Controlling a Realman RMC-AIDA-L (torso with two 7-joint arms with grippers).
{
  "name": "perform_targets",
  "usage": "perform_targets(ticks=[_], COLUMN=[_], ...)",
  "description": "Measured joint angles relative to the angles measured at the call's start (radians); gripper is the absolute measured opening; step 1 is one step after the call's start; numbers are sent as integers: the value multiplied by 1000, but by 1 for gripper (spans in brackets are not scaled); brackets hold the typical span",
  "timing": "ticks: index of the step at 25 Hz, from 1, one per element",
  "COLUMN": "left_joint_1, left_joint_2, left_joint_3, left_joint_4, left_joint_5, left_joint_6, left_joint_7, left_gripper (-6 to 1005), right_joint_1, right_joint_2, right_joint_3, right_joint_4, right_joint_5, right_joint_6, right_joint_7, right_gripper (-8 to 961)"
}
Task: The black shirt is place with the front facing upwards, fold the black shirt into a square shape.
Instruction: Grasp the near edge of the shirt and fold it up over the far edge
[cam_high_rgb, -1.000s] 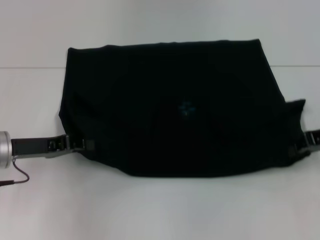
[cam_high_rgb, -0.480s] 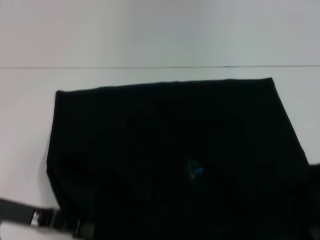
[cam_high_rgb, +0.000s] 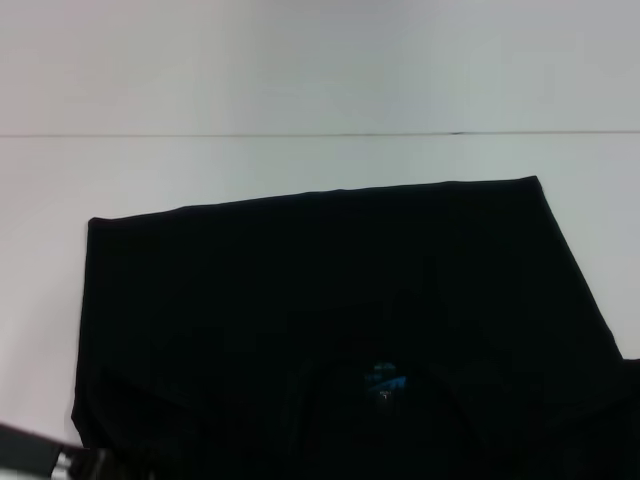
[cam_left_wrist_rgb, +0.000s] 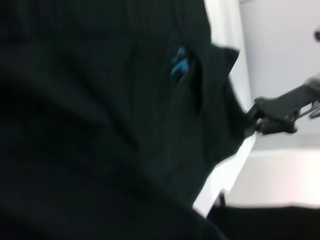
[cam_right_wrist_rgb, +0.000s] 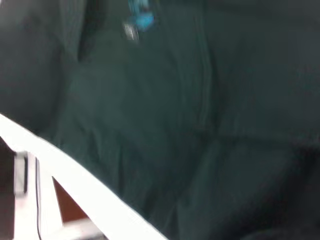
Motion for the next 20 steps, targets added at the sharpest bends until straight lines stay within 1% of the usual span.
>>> perform_targets(ticks=[2, 3, 4, 8, 10, 11, 12, 13, 15, 16, 17, 18, 19, 20], left_joint_1=[-12, -18, -23, -38, -41, -41, -39, -37, -32, -32, -30, -29, -29, -30], left_joint_2=[4, 7, 9, 20, 23, 23, 22, 16, 3, 3, -26, -31, -47, -58], left_joint_3=[-69, -116, -151, -346, -441, -470, -496, -519, -538, -538, -548, -549, -549, -549], left_joint_4=[2, 2, 2, 4, 3, 1, -1, -5, -14, -14, -40, -43, -52, -57], left_joint_5=[-4, -4, -4, -7, -21, -30, -43, -62, -100, -100, -175, -186, -214, -233], left_joint_6=[-3, -8, -13, -70, -122, -153, -185, -236, -312, -312, -422, -438, -481, -515], left_joint_7=[-1, -4, -8, -35, -44, -46, -47, -47, -40, -40, 0, 8, 32, 51], left_gripper=[32, 32, 32, 32, 32, 32, 32, 32, 33, 33, 33, 33, 33, 33], right_joint_1=[6, 9, 14, 34, 36, 36, 36, 36, 36, 36, 37, 39, 42, 45], right_joint_2=[-10, -19, -30, -88, -106, -109, -112, -112, -108, -104, -97, -89, -73, -57], right_joint_3=[47, 73, 104, 233, 277, 289, 296, 300, 301, 300, 297, 294, 291, 289], right_joint_4=[2, 4, 13, 83, 107, 116, 127, 143, 186, 209, 233, 255, 278, 288], right_joint_5=[35, 54, 74, 170, 225, 250, 281, 313, 384, 412, 444, 470, 503, 523], right_joint_6=[0, 1, 1, 36, 81, 107, 143, 177, 270, 311, 374, 427, 493, 539], right_joint_7=[3, 6, 11, 38, 62, 73, 82, 88, 91, 89, 82, 73, 54, 38], right_gripper=[65, 65, 65, 64, 64, 64, 64, 65, 65, 65, 65, 65, 65, 65])
